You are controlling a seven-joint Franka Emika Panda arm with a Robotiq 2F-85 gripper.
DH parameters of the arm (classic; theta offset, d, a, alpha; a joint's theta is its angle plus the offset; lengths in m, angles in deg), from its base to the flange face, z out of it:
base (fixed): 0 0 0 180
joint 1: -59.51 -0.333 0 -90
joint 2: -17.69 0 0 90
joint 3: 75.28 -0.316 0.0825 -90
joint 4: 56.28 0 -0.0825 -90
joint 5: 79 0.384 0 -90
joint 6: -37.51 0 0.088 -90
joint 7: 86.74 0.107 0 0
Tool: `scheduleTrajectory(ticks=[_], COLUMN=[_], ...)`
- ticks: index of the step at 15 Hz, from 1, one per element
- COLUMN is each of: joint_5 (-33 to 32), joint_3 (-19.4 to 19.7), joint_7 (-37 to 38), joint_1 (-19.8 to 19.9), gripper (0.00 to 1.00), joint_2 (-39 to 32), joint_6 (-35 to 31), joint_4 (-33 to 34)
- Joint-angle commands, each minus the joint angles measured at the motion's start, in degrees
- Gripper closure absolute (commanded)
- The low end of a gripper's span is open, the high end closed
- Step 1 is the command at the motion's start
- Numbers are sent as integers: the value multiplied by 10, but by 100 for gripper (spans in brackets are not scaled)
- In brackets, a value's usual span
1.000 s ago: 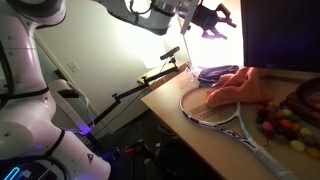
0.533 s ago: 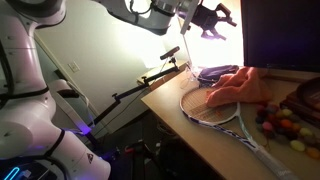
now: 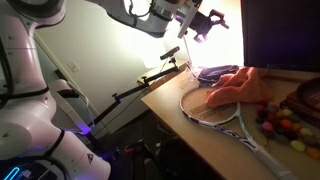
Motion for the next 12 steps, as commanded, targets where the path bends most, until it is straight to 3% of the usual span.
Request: scheduleTrajectory(ticks=[1,6,12], joint_5=[66,67,110], joint_3=[-10,23,11], joint_7=[-17,27,-27], joint_1=[28,9,21], gripper=[0,0,0], joint_2=[24,35,14], joint_6=[-79,-47,-13], joint_4=[-48,-84,-90])
